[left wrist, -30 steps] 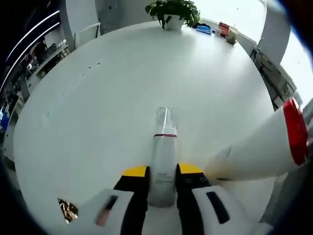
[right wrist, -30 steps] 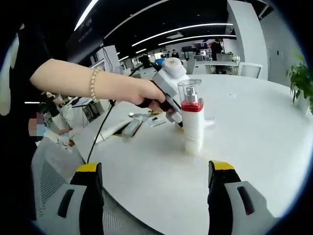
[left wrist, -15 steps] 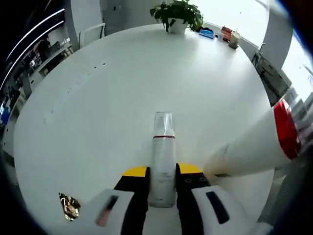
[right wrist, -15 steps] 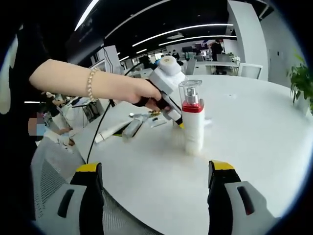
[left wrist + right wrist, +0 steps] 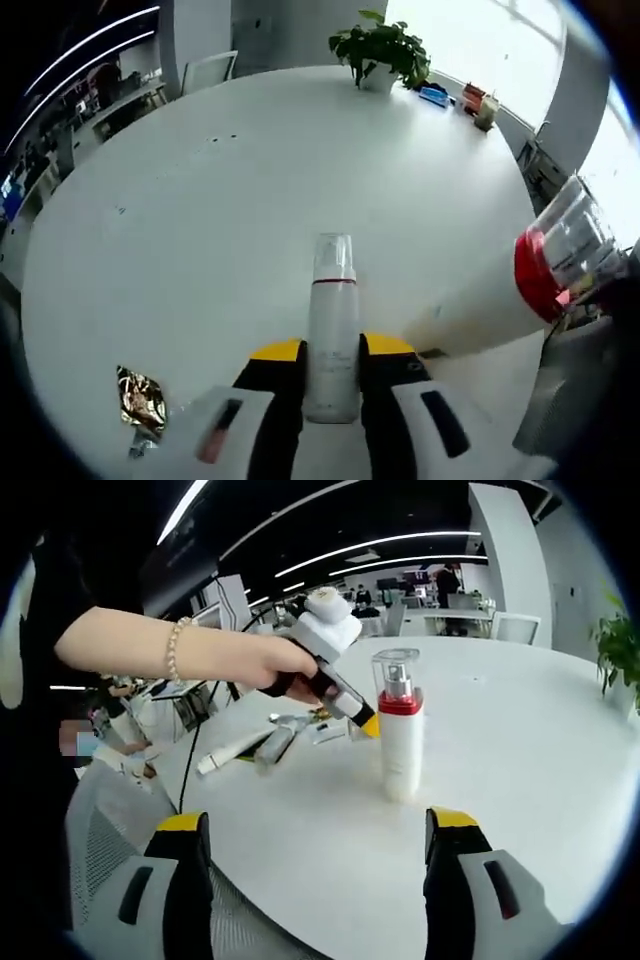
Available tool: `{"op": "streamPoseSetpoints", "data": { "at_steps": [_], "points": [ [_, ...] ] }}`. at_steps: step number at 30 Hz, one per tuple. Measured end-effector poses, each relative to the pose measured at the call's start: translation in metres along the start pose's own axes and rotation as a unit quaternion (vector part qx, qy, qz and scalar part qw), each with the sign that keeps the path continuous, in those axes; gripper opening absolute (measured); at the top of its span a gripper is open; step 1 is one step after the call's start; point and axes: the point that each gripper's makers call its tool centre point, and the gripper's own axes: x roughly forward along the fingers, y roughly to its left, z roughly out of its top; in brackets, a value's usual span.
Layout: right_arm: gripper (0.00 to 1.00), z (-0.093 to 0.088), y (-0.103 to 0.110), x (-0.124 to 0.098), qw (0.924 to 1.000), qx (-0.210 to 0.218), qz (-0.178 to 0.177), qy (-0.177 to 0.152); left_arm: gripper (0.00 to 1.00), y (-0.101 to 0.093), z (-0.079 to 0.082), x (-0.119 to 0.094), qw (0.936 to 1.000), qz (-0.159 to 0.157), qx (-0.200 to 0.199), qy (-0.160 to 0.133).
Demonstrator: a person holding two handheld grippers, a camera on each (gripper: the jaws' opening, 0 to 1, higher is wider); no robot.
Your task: Arrange the skincare products in the storage area until every visible bottle or jar stands upright without overlapping.
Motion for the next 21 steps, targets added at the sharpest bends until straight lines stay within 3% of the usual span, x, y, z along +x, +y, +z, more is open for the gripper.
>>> {"op": "streamPoseSetpoints", "data": {
  "at_steps": [8, 10, 13, 17, 18, 21],
  "points": [
    [0.86, 0.006, 0.003, -0.001, 0.9999, 0.005, 0.008, -0.013, 0.21, -0.003, -0.005, -0.029, 0.9992, 0.0, -0.028, -0.027],
    [0.86, 0.007, 0.004, -0.002, 0.9998, 0.008, 0.01, -0.018, 0.22, -0.016, -0.006, -0.044, 0.9983, -0.003, -0.043, -0.039],
    [0.86, 0.01, 0.005, -0.003, 0.9994, 0.015, 0.015, -0.026, 0.22, -0.015, -0.002, -0.045, 0.997, -0.006, -0.055, -0.055],
    [0.84, 0.014, 0.005, -0.005, 0.9988, 0.023, 0.022, -0.036, 0.22, -0.019, 0.001, -0.055, 0.9941, -0.013, -0.072, -0.08],
    [0.83, 0.015, 0.006, -0.005, 0.9985, 0.027, 0.027, -0.04, 0.22, -0.031, 0.001, -0.067, 0.9927, -0.017, -0.078, -0.09],
    [0.82, 0.018, 0.009, -0.006, 0.998, 0.03, 0.034, -0.045, 0.22, -0.035, 0.003, -0.079, 0.9882, -0.025, -0.101, -0.113]
  ]
}}
